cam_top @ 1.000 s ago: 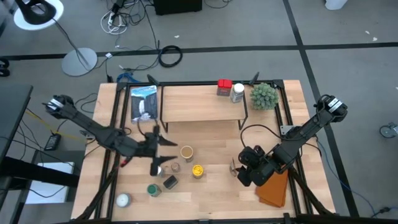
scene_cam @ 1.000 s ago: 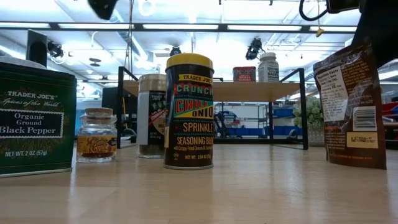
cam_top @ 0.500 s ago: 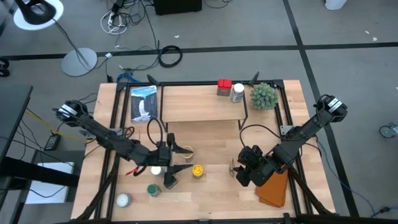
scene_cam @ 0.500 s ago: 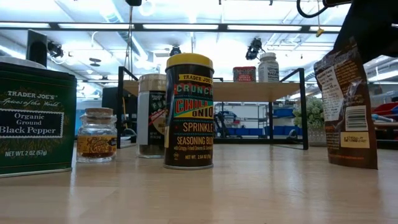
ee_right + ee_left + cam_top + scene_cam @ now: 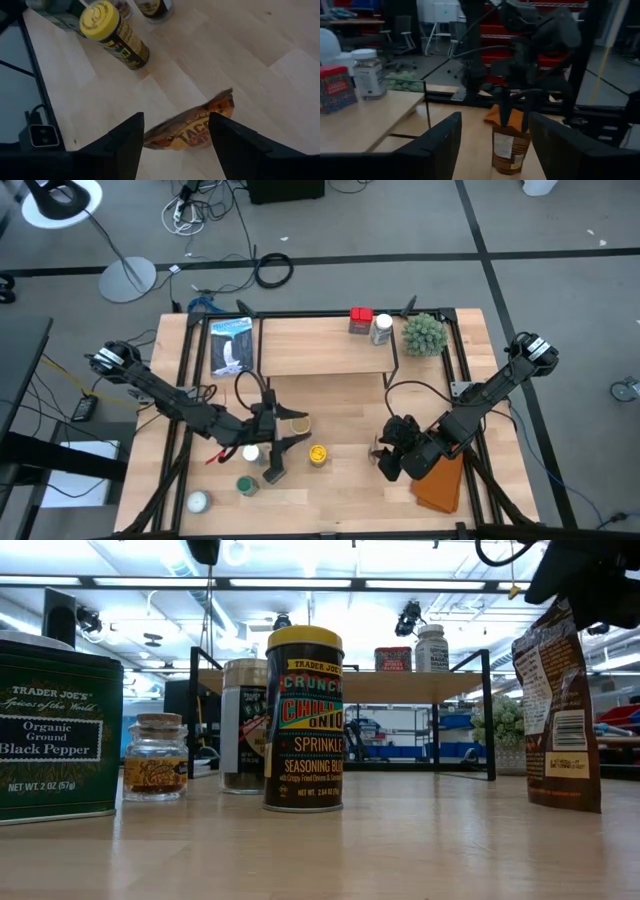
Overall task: Shelf spices
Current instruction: Put the black seasoning can on the shelf
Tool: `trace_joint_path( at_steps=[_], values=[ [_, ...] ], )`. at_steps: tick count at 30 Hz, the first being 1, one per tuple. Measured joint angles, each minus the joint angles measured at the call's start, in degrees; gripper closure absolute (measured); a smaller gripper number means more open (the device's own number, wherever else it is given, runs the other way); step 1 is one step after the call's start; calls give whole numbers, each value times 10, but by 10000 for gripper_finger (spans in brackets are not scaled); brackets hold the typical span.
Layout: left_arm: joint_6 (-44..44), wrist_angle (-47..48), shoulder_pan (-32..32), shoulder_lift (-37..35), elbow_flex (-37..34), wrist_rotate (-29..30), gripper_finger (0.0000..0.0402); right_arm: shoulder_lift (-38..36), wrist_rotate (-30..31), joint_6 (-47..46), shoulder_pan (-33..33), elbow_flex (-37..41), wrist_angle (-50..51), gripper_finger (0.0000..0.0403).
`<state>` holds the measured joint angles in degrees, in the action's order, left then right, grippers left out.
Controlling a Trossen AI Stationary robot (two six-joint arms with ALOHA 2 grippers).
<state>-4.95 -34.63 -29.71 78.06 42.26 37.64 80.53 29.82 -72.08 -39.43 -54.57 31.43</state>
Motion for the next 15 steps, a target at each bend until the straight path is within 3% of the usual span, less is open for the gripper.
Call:
trace_joint_path(
  at_steps=[9, 15],
  values=[
    [-32, -3, -1, 0, 0, -31, 159, 0, 4, 3, 0, 0, -7, 181],
    [-72, 6, -1, 0, 0, -53, 105, 0, 5, 5, 0, 0, -7, 181]
  ],
)
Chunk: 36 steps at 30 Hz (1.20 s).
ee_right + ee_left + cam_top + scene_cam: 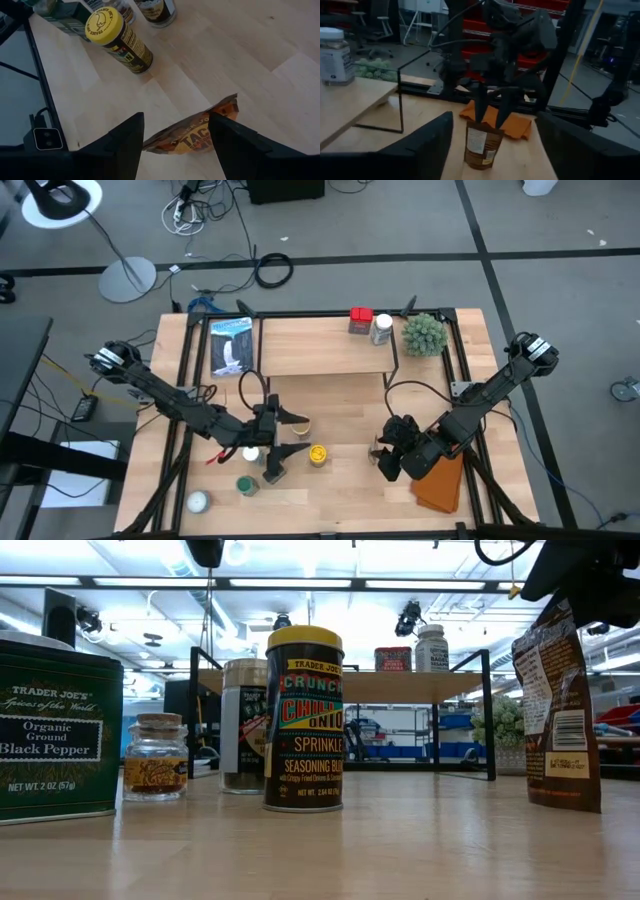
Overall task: Shelf spices
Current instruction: Put the black seasoning can on the shelf
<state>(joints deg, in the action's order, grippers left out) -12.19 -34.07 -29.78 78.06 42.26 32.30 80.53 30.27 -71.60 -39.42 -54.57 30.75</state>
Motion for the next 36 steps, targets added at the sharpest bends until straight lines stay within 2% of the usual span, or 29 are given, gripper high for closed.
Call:
trace_joint_path(
  at_steps=[6, 12, 18, 21, 27, 30, 36],
  values=[
    [22, 15, 0, 0, 0, 13, 43, 0, 4, 10, 0, 0, -2, 181],
    [0, 12, 0, 0, 0, -2, 24, 0, 3, 12, 0, 0, -3, 181],
    [-9, 1, -8, -2, 3, -97, 23, 0, 3, 12, -2, 0, -4, 181],
    [-35, 93, -15, -6, 28, -99, 23, 0, 4, 13, -10, 0, -6, 181],
    [-112, 410, -36, -10, 154, -74, 22, 0, 5, 9, -31, 0, -10, 181],
    [-143, 464, -48, -7, 191, -65, 22, 0, 24, 9, -41, 0, -11, 181],
    [-212, 490, -70, -7, 210, -94, 23, 0, 35, 9, -56, 0, -12, 181]
  ],
)
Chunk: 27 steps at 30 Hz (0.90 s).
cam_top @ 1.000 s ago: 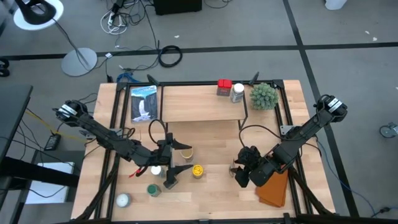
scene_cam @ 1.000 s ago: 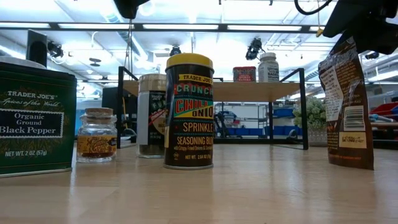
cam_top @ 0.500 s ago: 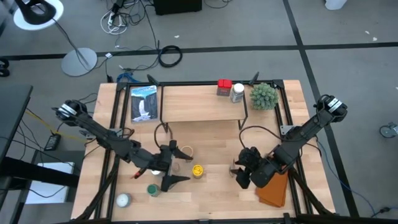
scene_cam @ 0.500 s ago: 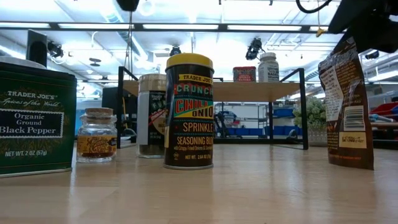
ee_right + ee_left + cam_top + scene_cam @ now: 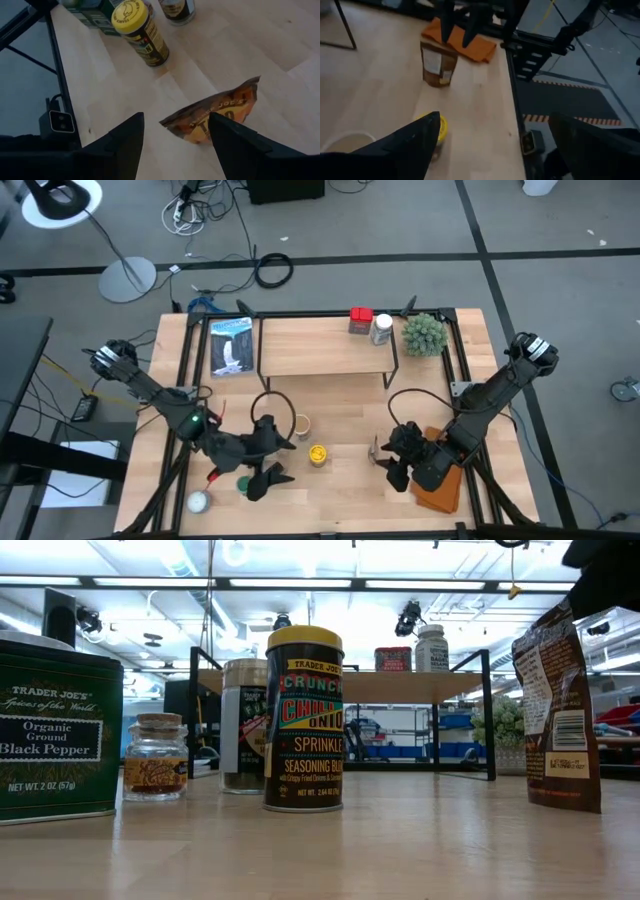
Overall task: Shelf spices
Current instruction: Put the black seasoning can on the shelf
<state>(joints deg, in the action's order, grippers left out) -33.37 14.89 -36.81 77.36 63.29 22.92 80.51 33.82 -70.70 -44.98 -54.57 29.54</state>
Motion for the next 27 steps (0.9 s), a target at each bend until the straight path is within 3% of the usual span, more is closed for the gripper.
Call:
trace_joint_path(
  at_steps=[10, 15, 27],
  values=[
    [-29, 6, -12, 0, 0, -4, 23, 0, -1, 7, -15, 0, -4, 181],
    [-36, 37, -11, 0, 1, 0, 23, 0, -32, 14, -13, 0, -13, 181],
    [-190, 174, -23, 27, 1, 29, 23, 0, -24, 33, -14, 0, -106, 187]
  ],
)
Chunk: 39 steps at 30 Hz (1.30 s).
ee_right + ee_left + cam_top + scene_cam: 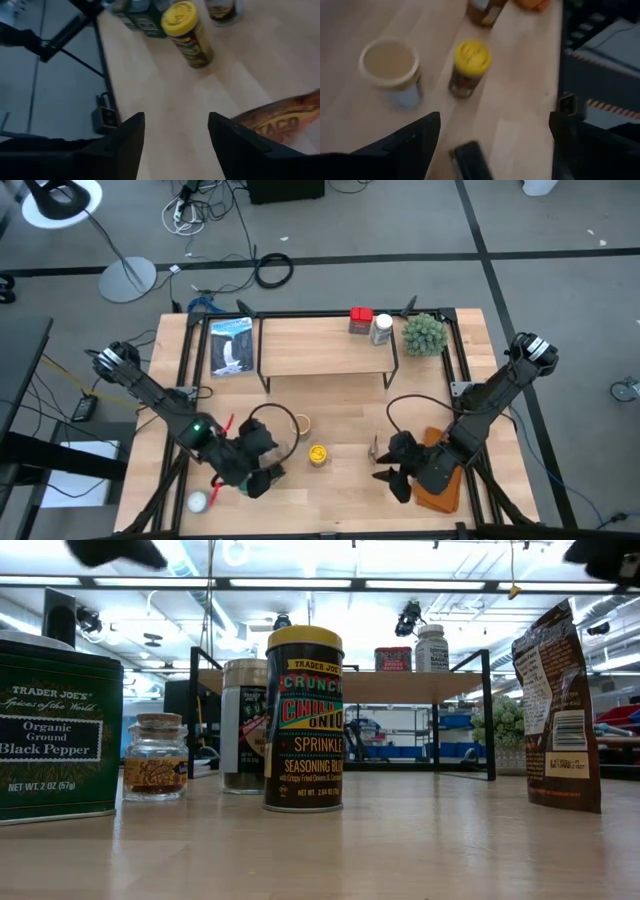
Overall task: Shelf spices
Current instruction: Put the black seasoning can on the shelf
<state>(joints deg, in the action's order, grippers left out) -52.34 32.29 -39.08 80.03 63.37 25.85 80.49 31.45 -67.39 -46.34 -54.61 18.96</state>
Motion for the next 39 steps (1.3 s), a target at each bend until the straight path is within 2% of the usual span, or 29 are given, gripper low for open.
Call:
trace_joint_path(
  at_steps=[12, 22, 28, 32, 39],
  values=[
    [-109, 41, 0, 113, 0, -94, 23, 0, 79, -69, -89, 0, -15, 219],
    [-152, 55, 0, 144, 2, -100, 23, 0, 149, -74, -131, 0, -37, 223],
    [-153, 58, 4, 148, 3, -102, 25, 0, 156, -74, -132, 0, -37, 223],
    [-153, 63, 5, 149, 2, -103, 51, 0, 157, -74, -132, 0, -39, 223],
    [-156, 58, 5, 150, 1, -96, 138, 0, 157, -74, -132, 0, -42, 223]
  ],
)
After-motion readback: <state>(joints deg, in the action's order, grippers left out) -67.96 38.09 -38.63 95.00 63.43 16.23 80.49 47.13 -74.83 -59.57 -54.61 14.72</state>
